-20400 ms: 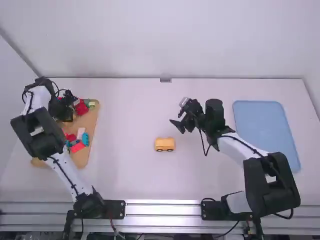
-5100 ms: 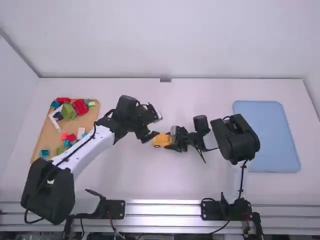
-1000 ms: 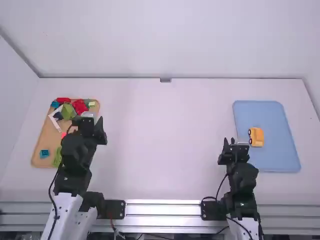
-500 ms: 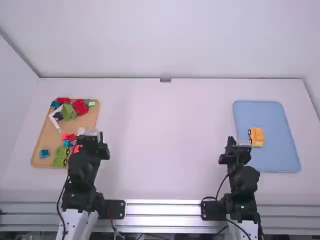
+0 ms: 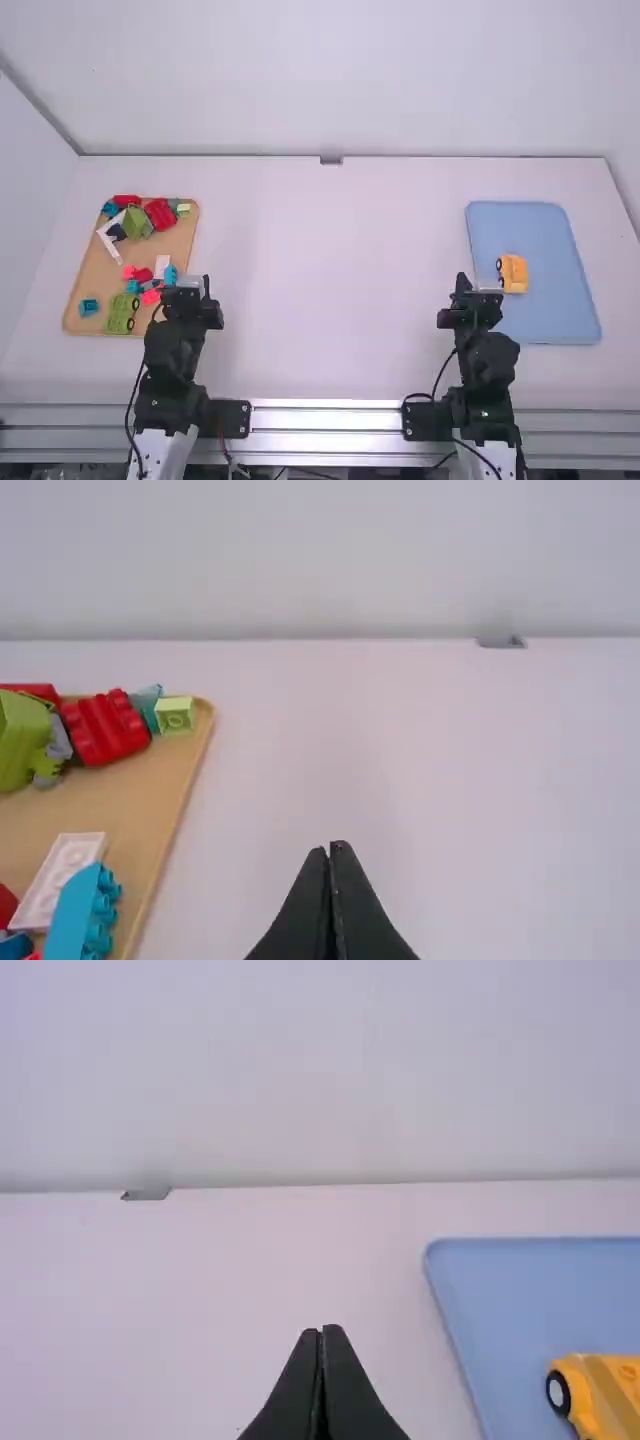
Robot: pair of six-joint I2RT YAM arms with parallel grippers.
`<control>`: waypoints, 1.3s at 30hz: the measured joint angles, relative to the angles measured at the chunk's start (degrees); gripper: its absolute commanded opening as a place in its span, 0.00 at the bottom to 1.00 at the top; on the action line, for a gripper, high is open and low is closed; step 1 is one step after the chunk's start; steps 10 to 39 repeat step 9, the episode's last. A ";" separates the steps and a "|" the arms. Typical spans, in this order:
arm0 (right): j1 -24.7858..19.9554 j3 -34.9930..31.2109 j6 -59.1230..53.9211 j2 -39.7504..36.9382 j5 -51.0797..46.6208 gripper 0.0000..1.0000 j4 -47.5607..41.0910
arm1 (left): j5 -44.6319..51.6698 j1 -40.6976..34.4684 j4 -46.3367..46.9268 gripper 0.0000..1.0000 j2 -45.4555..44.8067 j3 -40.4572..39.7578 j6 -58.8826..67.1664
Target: Assemble lego blocks to make yellow taxi
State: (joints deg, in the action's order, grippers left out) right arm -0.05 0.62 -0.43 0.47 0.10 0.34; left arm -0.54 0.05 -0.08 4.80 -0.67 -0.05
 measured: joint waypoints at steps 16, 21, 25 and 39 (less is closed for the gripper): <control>0.00 0.00 0.15 -0.02 0.17 0.00 0.00 | 0.00 0.00 0.00 0.00 -4.33 0.00 0.02; 0.00 0.00 0.15 -0.02 0.17 0.00 0.00 | 0.00 0.00 0.00 0.00 -4.33 0.00 0.02; 0.00 0.00 0.15 -0.02 0.17 0.00 0.00 | 0.00 0.00 0.00 0.00 -4.33 0.00 0.02; 0.00 0.00 0.15 -0.02 0.17 0.00 0.00 | 0.00 0.00 0.00 0.00 -4.33 0.00 0.02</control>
